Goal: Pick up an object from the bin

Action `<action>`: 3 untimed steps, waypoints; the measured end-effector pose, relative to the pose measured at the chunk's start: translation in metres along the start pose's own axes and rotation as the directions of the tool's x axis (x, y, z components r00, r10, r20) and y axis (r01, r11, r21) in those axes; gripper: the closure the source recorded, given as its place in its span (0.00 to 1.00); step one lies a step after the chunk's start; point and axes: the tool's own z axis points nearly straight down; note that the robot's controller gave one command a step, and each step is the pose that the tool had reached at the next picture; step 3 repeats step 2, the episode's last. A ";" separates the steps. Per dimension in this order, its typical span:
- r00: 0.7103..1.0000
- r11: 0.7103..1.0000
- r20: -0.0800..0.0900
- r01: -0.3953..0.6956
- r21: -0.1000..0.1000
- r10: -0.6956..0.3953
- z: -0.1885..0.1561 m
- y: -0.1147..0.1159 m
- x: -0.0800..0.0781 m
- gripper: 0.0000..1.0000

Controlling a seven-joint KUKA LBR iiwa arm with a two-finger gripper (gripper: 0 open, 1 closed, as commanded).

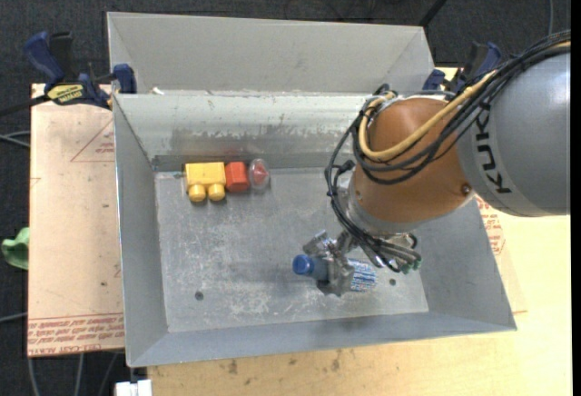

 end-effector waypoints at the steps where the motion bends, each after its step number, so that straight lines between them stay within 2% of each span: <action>1: 1.000 1.000 -0.001 -0.002 0.000 0.002 -0.007 0.000 -0.001 1.00; 2: 1.000 1.000 0.000 -0.004 0.000 0.004 -0.033 0.000 -0.002 1.00; 3: 1.000 1.000 0.000 -0.004 0.000 0.004 -0.033 0.000 -0.002 1.00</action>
Offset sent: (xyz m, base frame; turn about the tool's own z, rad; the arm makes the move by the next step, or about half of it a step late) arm 0.0000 0.0000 0.0076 0.0000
